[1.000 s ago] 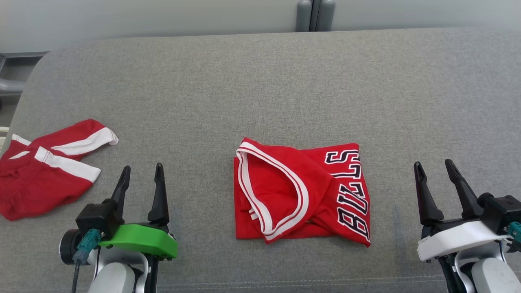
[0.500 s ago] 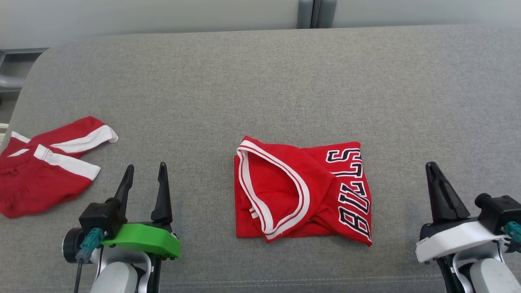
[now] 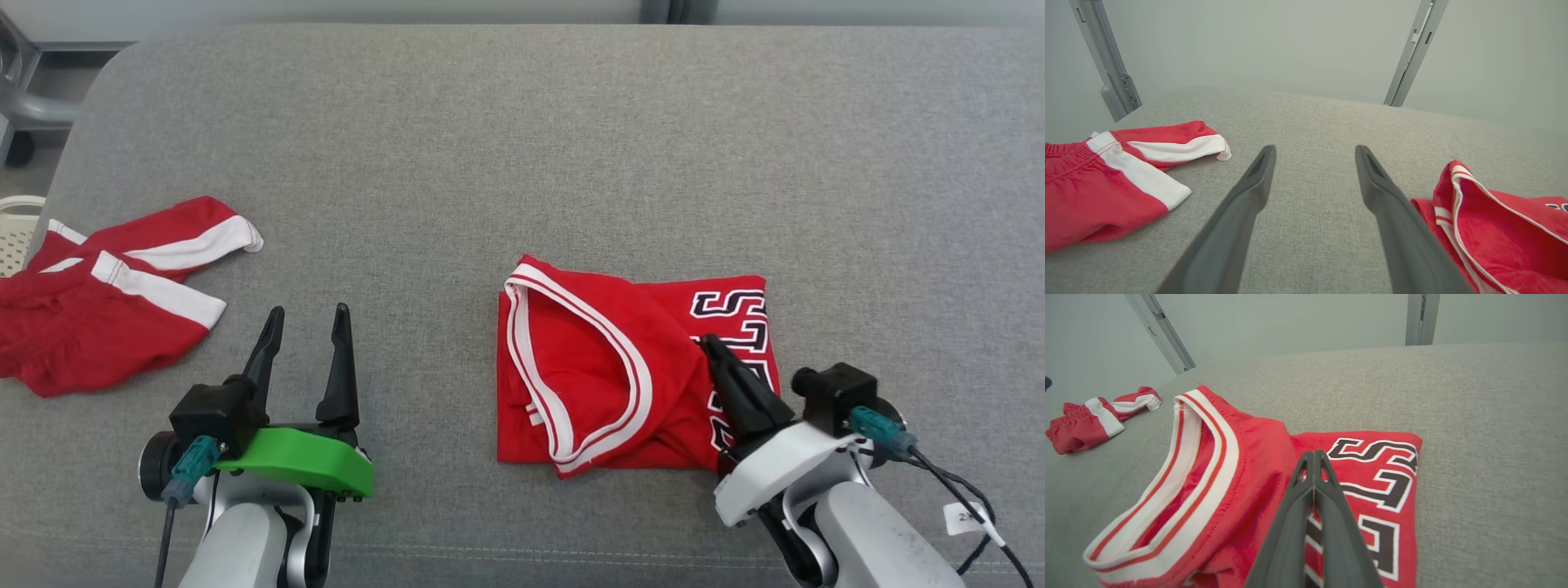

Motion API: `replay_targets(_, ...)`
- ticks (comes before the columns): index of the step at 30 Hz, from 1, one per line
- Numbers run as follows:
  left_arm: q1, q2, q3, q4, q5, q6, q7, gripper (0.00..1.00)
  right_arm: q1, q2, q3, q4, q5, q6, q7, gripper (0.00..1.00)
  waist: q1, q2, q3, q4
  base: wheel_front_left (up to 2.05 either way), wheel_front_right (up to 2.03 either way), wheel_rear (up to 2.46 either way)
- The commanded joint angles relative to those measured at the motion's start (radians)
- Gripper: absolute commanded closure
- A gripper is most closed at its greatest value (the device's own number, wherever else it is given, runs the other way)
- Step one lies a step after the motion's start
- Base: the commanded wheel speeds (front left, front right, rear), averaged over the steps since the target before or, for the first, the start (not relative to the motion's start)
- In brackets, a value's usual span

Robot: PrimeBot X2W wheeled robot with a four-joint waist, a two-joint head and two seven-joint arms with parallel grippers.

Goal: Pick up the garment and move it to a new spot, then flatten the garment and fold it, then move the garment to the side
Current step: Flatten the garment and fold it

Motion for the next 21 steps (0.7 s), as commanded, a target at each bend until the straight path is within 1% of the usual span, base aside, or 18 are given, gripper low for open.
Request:
replay_targets(1,-0.016,-0.003,0.000,0.003,-0.004,-0.008,-0.007,0.00,-0.023,0.003,0.032,0.025,0.006,0.000,-0.009,1.00,0.0000,0.0000,0.020,0.019,0.00,0.00,0.00)
replay_targets(7,-0.024,-0.007,0.003,0.010,-0.004,-0.009,-0.009,0.00,-0.074,0.016,0.161,0.112,0.043,0.000,-0.017,1.00,0.0000,0.0000,0.040,0.034,0.00,0.00,0.00)
replay_targets(8,-0.024,-0.007,0.003,0.010,-0.004,-0.009,-0.009,0.00,-0.074,0.016,0.161,0.112,0.043,0.000,-0.017,1.00,0.0000,0.0000,0.040,0.034,0.00,0.00,0.00)
replay_targets(11,-0.027,-0.010,0.004,0.012,-0.003,-0.008,-0.010,0.00,-0.086,0.022,0.220,0.131,0.063,0.000,-0.017,1.00,0.0000,0.0000,0.048,0.033,0.00,0.00,0.00)
replay_targets(12,-0.029,-0.012,0.004,0.014,-0.002,-0.008,-0.011,0.00,-0.089,0.022,0.247,0.125,0.075,0.000,-0.017,1.00,0.0000,0.0000,0.048,0.033,0.00,0.00,0.00)
replay_targets(17,-0.032,-0.016,0.002,0.016,0.003,-0.007,-0.013,0.00,-0.096,0.014,0.313,0.123,0.112,0.000,-0.018,1.00,0.0000,0.0000,0.051,0.026,0.00,0.00,0.00)
replay_targets(21,-0.035,-0.015,0.000,0.017,0.008,-0.005,-0.014,0.00,-0.103,0.029,0.381,0.105,0.148,0.000,-0.018,1.00,0.0000,0.0000,0.052,0.019,0.00,0.00,0.00)
